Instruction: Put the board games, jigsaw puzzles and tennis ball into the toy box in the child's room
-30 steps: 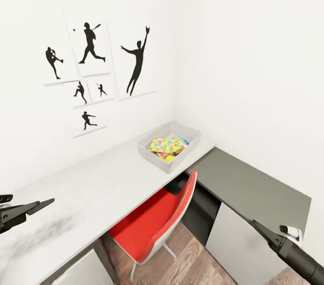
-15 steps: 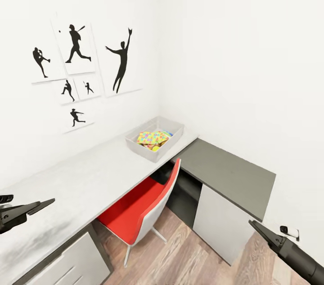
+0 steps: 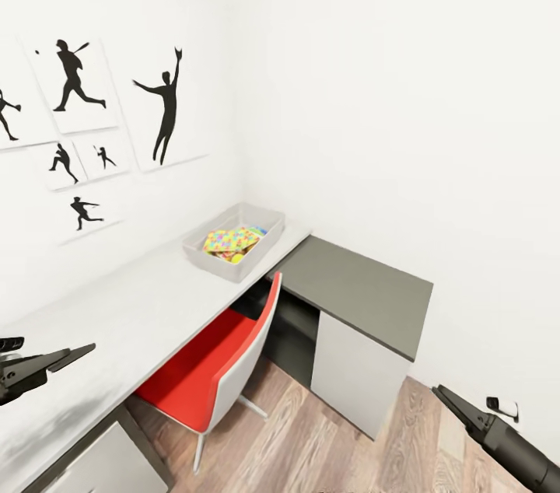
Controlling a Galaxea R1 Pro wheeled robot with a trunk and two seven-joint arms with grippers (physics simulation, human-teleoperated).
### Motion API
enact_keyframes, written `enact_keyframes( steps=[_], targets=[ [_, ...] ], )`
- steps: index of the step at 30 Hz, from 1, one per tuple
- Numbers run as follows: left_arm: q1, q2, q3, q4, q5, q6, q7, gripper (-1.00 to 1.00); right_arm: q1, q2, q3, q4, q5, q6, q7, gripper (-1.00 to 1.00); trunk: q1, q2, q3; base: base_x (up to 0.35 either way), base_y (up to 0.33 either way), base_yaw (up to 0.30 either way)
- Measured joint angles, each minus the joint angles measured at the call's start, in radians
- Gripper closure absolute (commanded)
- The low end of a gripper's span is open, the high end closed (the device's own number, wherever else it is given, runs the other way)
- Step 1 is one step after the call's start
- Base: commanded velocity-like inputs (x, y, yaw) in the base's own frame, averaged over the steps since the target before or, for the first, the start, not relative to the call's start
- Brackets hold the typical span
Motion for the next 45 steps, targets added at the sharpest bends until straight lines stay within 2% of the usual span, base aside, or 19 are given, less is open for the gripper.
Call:
enact_keyframes(
  steps=[21, 45],
  targets=[
    [0.000, 0.000, 0.000, 0.000, 0.000, -0.001, 0.000, -1.00, -0.001, -0.002, 0.000, 0.026, 0.000, 0.000, 0.001, -1.00, 0.000, 0.000, 0.007, -0.120, 0.000, -0.280],
    [0.000, -0.001, 0.000, 0.000, 0.000, 0.000, 0.000, -1.00, -0.004, 0.000, 0.000, 0.046, 0.000, 0.002, -0.001, -1.00, 0.001, 0.000, 0.016, -0.312, 0.001, -0.275]
  ],
)
